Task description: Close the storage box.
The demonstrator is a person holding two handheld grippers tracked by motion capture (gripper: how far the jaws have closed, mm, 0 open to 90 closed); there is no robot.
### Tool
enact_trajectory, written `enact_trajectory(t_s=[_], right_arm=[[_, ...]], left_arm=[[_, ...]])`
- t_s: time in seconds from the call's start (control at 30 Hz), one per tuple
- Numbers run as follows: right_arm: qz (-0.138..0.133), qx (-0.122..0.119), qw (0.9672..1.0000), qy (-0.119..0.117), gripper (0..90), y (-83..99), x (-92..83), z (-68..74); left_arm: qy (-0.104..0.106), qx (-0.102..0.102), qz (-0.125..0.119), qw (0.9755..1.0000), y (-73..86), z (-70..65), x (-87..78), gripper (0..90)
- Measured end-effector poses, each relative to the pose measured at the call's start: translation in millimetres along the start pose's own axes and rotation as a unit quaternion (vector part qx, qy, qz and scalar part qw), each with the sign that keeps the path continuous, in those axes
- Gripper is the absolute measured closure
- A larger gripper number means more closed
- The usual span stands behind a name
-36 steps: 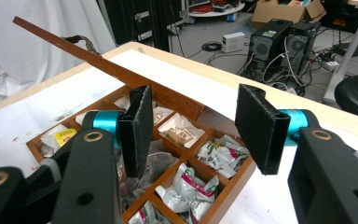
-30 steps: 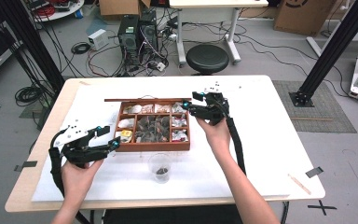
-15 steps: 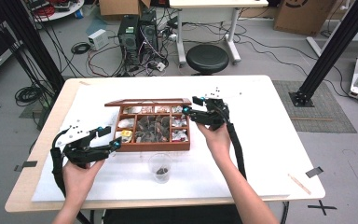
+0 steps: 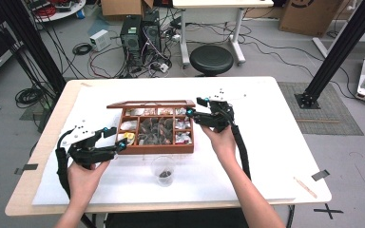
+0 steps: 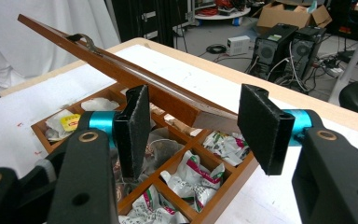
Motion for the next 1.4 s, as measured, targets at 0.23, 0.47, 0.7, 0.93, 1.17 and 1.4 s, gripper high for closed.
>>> enact_trajectory(t_s=[0.23,0.47,0.7,0.93,1.17,1.4], right_arm=[[0.002,0.006,1.0,0.003,45.0,0.8,1.7,-1.8],[0.007,0.021,0.9997,-0.005,45.3,3.2,1.3,-1.5],[0.006,0.016,0.9998,-0.008,45.9,10.3,0.0,1.8],[0.005,-0.021,0.9998,0.001,47.9,13.0,-1.2,4.6],[0.013,-0.001,0.9999,-0.009,47.0,15.2,-1.6,4.8],[0.018,0.085,0.9949,-0.052,41.5,21.8,1.5,-3.3]], left_arm=[[0.001,0.001,-0.001,1.0,-2.4,-1.3,2.7,39.2],[0.001,0.001,-0.001,1.0,-1.4,-0.5,0.1,39.2],[-0.001,-0.004,-0.003,1.0,0.2,1.1,-2.4,39.2],[0.0,-0.005,-0.001,1.0,0.2,0.4,-0.6,39.2],[-0.001,-0.006,-0.001,1.0,0.2,0.0,-0.5,39.2],[0.0,-0.005,-0.004,1.0,-0.7,-1.2,-1.2,39.2]])
Point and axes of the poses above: each handheld gripper's, and its own axes: x roughly forward along the jaws, y roughly out of its underside, z roughly to its left, the point moved 2 cm from there along x, roughly forward along the jaws, and after that the axes turned 3 degrees about -x, right-handed, at the moved point
